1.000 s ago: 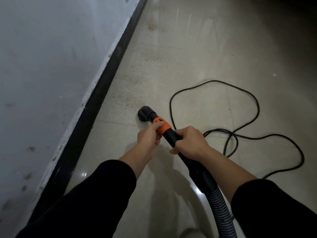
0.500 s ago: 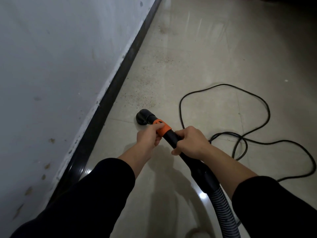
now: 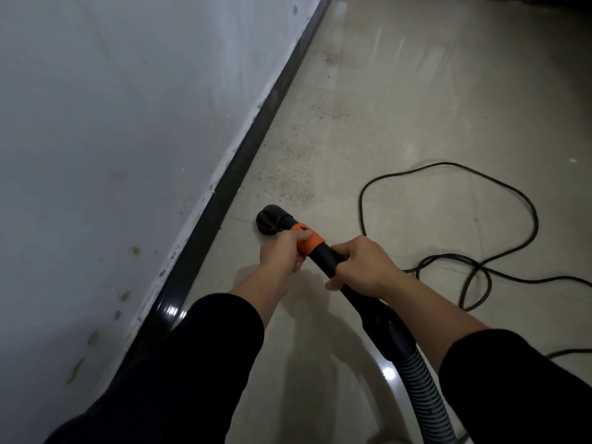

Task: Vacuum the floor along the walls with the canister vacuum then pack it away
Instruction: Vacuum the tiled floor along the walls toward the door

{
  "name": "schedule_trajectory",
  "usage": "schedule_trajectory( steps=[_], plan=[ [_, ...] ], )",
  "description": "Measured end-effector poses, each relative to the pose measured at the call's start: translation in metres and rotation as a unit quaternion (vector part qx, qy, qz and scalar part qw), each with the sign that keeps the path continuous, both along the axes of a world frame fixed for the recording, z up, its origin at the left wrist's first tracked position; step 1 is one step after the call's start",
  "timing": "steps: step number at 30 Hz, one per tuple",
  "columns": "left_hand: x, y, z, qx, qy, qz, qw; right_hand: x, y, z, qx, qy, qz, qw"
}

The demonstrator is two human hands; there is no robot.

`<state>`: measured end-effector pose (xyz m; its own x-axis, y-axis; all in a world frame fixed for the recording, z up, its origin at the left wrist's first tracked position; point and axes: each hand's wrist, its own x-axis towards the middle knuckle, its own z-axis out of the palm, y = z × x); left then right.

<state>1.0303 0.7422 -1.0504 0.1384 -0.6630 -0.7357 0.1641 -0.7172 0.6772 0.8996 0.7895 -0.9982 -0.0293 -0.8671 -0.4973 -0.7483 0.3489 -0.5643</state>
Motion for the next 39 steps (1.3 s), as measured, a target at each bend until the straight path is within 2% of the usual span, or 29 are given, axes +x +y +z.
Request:
schedule_trajectory(
  steps=[8, 30, 39],
  plan=[
    [0.025, -0.001, 0.0, 0.004, -0.019, 0.043, 0.999, 0.023, -0.006, -0.001, 0.002, -0.012, 0.037, 0.999],
    [0.062, -0.006, -0.004, -0.009, -0.022, 0.046, 0.999, 0.062, -0.015, -0.016, -0.037, -0.011, 0.042, 0.998],
    [0.056, -0.019, -0.014, -0.036, 0.016, 0.066, 0.997, 0.061, -0.028, -0.027, -0.072, -0.001, 0.029, 0.997]
  ],
)
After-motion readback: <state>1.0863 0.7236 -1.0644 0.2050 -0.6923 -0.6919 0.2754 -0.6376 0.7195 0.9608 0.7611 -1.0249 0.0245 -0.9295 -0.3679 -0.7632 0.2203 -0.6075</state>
